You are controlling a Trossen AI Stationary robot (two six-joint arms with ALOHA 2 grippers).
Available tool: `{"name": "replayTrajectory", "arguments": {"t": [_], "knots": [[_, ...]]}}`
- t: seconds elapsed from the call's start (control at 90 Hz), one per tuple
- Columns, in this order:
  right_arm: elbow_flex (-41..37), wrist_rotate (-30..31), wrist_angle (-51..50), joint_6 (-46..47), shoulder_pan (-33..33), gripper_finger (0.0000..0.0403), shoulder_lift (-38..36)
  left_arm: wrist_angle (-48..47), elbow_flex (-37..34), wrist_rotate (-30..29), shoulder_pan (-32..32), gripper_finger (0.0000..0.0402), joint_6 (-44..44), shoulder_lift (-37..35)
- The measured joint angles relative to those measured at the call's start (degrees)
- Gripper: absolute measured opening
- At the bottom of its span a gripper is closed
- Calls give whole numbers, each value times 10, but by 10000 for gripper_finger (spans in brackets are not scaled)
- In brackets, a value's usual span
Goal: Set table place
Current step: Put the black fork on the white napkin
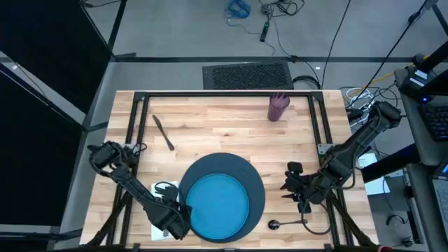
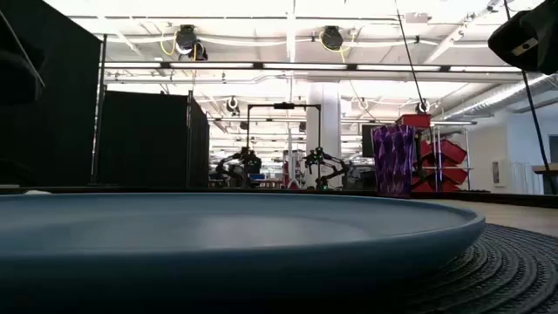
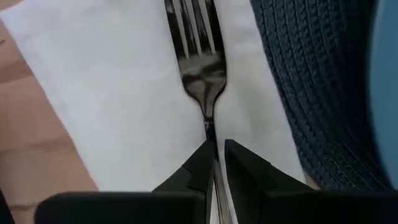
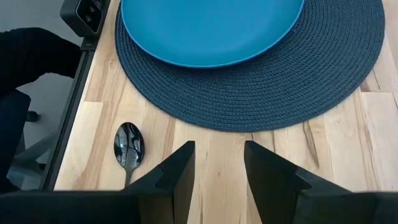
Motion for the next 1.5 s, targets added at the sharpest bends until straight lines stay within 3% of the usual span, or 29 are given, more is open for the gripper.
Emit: {"name": "replayTrajectory", "arguments": {"t": [0.756, 1.367, 1.5], "knots": [[0, 0, 0, -1, 0, 125, 0, 49, -30, 5, 0, 20, 27, 0], [0, 0, 0, -2, 0, 125, 0, -31, 20, -11, 0, 1, 11, 1], [0, 0, 0, -2, 0, 125, 0, -39, 20, 15, 0, 0, -24, 1]]}}
